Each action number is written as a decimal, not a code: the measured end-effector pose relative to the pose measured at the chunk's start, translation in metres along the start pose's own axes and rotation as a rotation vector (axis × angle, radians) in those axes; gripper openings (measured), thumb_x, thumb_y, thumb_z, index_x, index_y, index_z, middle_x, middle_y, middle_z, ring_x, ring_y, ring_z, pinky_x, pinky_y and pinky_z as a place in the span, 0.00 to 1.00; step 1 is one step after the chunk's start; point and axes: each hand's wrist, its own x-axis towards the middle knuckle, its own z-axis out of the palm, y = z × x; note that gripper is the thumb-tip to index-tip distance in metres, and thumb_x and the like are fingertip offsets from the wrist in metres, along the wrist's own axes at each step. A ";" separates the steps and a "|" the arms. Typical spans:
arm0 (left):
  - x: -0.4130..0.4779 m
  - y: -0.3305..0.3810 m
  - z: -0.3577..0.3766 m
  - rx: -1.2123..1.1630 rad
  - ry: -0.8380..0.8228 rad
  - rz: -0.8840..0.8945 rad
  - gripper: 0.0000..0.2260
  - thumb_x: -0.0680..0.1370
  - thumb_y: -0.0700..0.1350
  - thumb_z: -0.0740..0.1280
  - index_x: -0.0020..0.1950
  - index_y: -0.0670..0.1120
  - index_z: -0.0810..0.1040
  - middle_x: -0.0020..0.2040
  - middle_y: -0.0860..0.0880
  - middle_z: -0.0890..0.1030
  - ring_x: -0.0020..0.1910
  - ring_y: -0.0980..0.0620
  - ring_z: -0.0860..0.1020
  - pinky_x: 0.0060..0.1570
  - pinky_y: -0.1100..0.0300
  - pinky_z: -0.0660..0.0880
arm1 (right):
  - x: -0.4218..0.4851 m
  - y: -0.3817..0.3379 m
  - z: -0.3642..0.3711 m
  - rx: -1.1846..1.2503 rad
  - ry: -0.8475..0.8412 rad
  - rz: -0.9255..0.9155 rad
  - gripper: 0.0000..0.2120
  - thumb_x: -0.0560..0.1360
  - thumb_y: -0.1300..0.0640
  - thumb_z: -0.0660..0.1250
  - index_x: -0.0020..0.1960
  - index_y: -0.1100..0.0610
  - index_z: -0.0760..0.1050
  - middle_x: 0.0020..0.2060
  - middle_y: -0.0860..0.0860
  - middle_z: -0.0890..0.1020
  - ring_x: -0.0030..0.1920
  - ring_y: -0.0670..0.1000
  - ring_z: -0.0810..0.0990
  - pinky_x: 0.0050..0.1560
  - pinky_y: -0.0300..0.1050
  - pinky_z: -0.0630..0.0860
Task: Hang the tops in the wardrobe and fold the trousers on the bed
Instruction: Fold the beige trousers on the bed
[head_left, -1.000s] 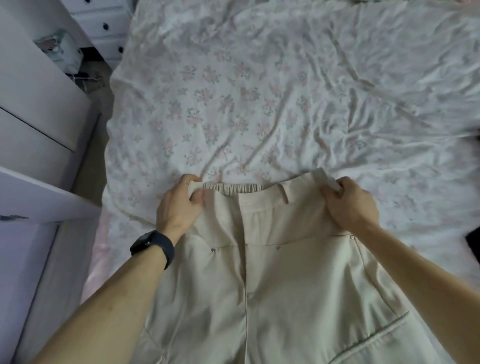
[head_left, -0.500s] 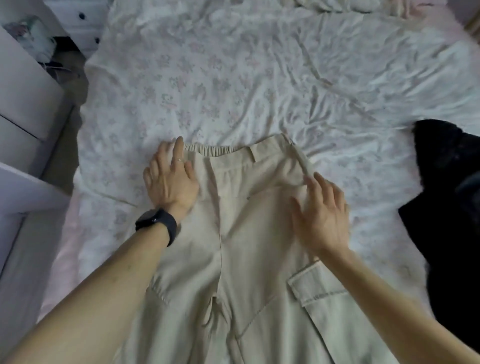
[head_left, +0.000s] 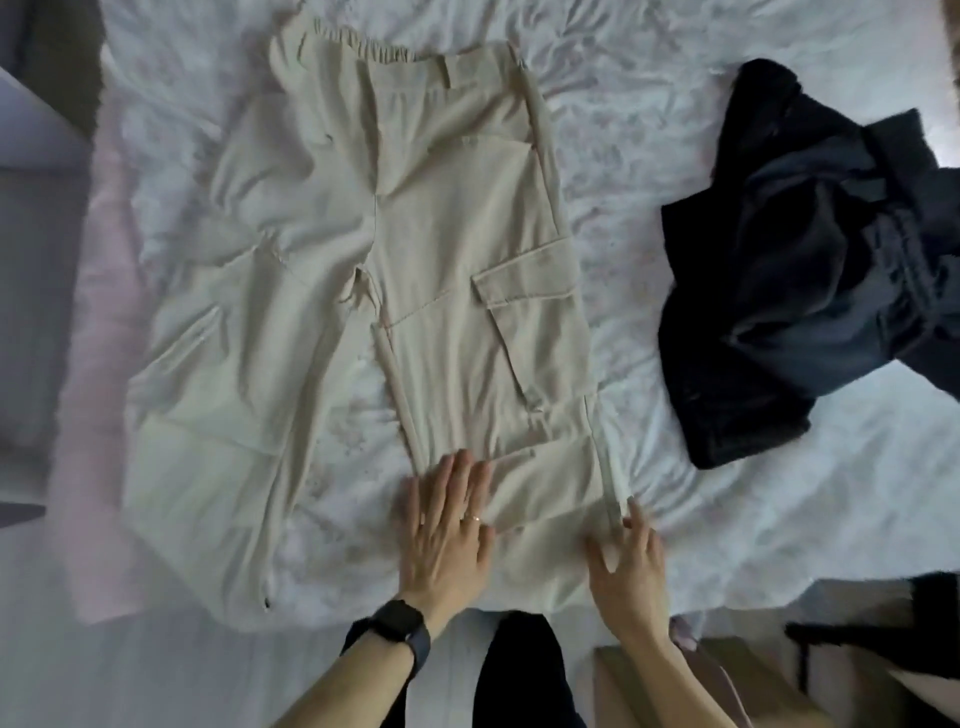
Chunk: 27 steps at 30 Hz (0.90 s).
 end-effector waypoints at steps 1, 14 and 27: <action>-0.009 0.008 0.004 -0.006 -0.022 -0.005 0.33 0.79 0.54 0.64 0.82 0.47 0.58 0.83 0.44 0.54 0.81 0.43 0.53 0.75 0.33 0.55 | -0.001 0.005 -0.001 0.039 -0.044 0.054 0.26 0.78 0.47 0.70 0.72 0.53 0.66 0.65 0.55 0.75 0.65 0.58 0.73 0.57 0.50 0.71; -0.131 0.180 0.061 -0.318 -0.096 -0.443 0.28 0.72 0.71 0.62 0.58 0.50 0.77 0.57 0.52 0.77 0.60 0.47 0.74 0.64 0.50 0.68 | -0.014 0.030 -0.044 0.445 -0.591 0.182 0.11 0.80 0.50 0.67 0.49 0.58 0.81 0.46 0.58 0.85 0.44 0.59 0.86 0.36 0.48 0.82; -0.170 0.188 0.037 -0.832 0.096 -0.749 0.08 0.76 0.50 0.61 0.54 0.53 0.75 0.43 0.52 0.81 0.44 0.47 0.80 0.46 0.51 0.77 | -0.040 0.001 -0.057 0.511 -0.673 0.083 0.07 0.79 0.57 0.68 0.53 0.61 0.79 0.45 0.57 0.84 0.39 0.58 0.87 0.37 0.49 0.83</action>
